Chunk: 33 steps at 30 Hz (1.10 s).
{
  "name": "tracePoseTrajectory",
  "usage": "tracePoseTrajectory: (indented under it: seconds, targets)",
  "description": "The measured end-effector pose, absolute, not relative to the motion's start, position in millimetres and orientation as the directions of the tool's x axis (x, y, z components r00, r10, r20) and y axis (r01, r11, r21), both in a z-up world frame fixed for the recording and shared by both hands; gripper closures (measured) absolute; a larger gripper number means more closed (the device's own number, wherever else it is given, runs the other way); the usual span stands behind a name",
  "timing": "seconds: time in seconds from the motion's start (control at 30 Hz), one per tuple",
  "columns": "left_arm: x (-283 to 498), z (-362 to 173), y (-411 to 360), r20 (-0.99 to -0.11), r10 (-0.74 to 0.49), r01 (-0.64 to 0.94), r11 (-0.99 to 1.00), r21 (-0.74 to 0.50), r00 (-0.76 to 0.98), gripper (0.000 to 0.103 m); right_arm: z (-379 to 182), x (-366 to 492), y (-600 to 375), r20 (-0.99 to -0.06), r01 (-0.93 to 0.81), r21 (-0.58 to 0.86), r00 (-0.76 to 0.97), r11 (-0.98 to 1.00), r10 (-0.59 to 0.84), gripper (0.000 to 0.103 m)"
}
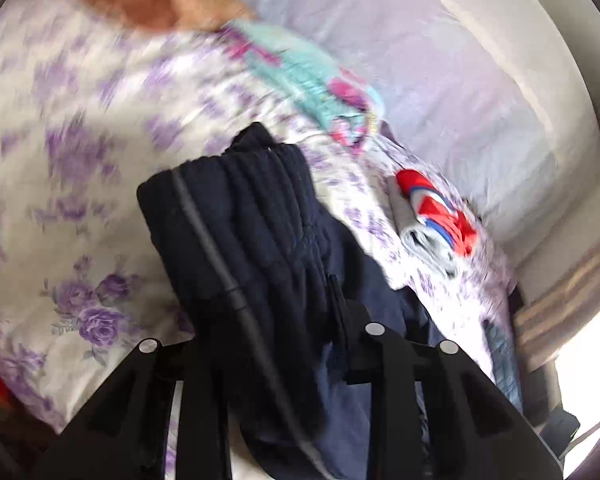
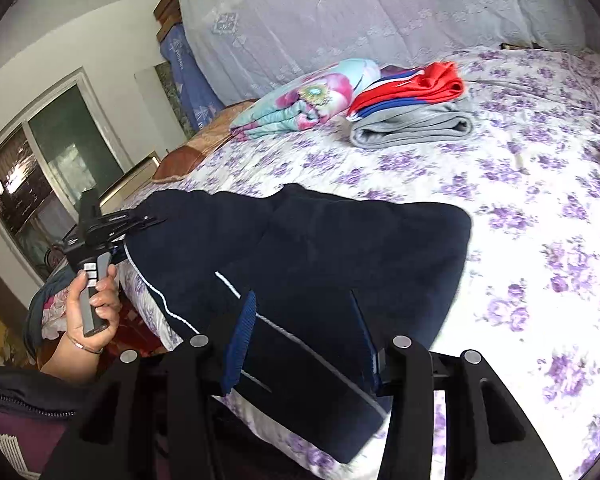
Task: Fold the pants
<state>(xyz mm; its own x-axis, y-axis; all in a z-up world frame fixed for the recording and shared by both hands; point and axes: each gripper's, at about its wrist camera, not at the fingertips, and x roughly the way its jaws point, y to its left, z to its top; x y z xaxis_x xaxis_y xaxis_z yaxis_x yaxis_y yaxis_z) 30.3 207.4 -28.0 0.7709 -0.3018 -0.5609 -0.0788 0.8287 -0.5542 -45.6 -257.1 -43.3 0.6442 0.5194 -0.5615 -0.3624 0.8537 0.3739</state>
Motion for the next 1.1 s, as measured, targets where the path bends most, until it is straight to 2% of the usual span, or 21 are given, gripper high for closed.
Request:
tracePoseTrajectory:
  seconds: [0.17, 0.23, 0.27, 0.33, 0.37, 0.4, 0.43, 0.5, 0.53, 0.6, 0.67, 0.7, 0.8, 0.87, 0.93, 0.97, 1.03, 1.07, 1.1]
  targets:
    - [-7, 59, 74, -0.496, -0.382, 0.259, 0.918, -0.299, 0.780, 0.079, -35, -56, -315, -0.534, -0.230, 0.368, 0.741, 0.901, 0.408, 0.056]
    - [-15, 63, 15, -0.524, -0.430, 0.374, 0.902, -0.216, 0.735, 0.079, -36, -58, -332, -0.531, -0.180, 0.361, 0.767, 0.915, 0.360, 0.056]
    - [-14, 56, -14, -0.560, -0.454, 0.425, 0.885, -0.192, 0.692, 0.075, -38, -60, -340, -0.533, -0.157, 0.360, 0.774, 0.920, 0.341, 0.055]
    - [-1, 19, -72, -0.681, -0.479, 0.512, 0.841, -0.175, 0.554, 0.064, -44, -63, -354, -0.535, -0.116, 0.371, 0.785, 0.921, 0.314, 0.041]
    - [7, -5, -95, -0.744, -0.474, 0.548, 0.818, -0.174, 0.471, 0.061, -47, -65, -360, -0.536, -0.100, 0.382, 0.786, 0.919, 0.308, 0.038]
    - [13, -34, -119, -0.824, -0.424, 0.580, 0.801, -0.147, 0.376, 0.061, -50, -68, -364, -0.539, -0.091, 0.392, 0.783, 0.915, 0.309, 0.034]
    - [12, -50, -132, -0.853, -0.376, 0.593, 0.799, -0.100, 0.362, 0.060, -51, -68, -366, -0.546, -0.087, 0.396, 0.778, 0.914, 0.310, 0.034]
    - [-1, -40, -135, -0.833, -0.368, 0.605, 0.795, -0.052, 0.413, 0.057, -52, -73, -368, -0.548, -0.094, 0.391, 0.776, 0.916, 0.313, 0.031]
    - [-3, -31, -127, -0.824, -0.416, 0.609, 0.785, -0.112, 0.385, 0.043, -52, -73, -368, -0.549, -0.099, 0.391, 0.773, 0.915, 0.318, 0.028]
    - [-6, -1, -102, -0.771, -0.541, 0.597, 0.755, -0.271, 0.335, 0.036, -51, -74, -364, -0.546, -0.130, 0.407, 0.759, 0.904, 0.354, 0.027]
    - [-17, 32, -76, -0.709, -0.593, 0.589, 0.747, -0.308, 0.382, 0.011, -51, -67, -355, -0.543, -0.162, 0.423, 0.742, 0.891, 0.393, 0.026]
    - [-20, 47, -57, -0.676, -0.597, 0.568, 0.762, -0.309, 0.432, 0.008, -48, -67, -349, -0.540, -0.177, 0.428, 0.737, 0.886, 0.408, 0.026]
    - [-10, 59, -3, -0.640, -0.578, 0.479, 0.806, -0.349, 0.507, 0.008, -35, -60, -322, -0.507, -0.255, 0.425, 0.728, 0.868, 0.462, 0.026]
    - [5, 43, 27, -0.662, -0.518, 0.379, 0.853, -0.358, 0.541, 0.008, -24, -53, -297, -0.471, -0.349, 0.424, 0.703, 0.836, 0.533, 0.026]
    - [24, 16, 41, -0.688, -0.525, 0.327, 0.851, -0.411, 0.502, 0.008, -16, -47, -267, -0.459, -0.442, 0.414, 0.654, 0.796, 0.602, 0.026]
    - [27, 1, 39, -0.706, -0.518, 0.310, 0.855, -0.415, 0.483, 0.008, -20, -38, -250, -0.503, -0.454, 0.396, 0.620, 0.798, 0.602, 0.027]
    - [30, -32, 21, -0.754, -0.470, 0.319, 0.879, -0.353, 0.459, 0.008, -54, -14, -226, -0.694, -0.366, 0.353, 0.515, 0.861, 0.503, 0.026]
    - [30, -52, 10, -0.786, -0.448, 0.315, 0.888, -0.336, 0.426, 0.008, -77, -5, -223, -0.761, -0.311, 0.351, 0.455, 0.883, 0.462, 0.026]
    - [23, -72, 1, -0.813, -0.419, 0.297, 0.901, -0.316, 0.405, 0.006, -85, -7, -226, -0.755, -0.306, 0.349, 0.468, 0.886, 0.459, 0.027]
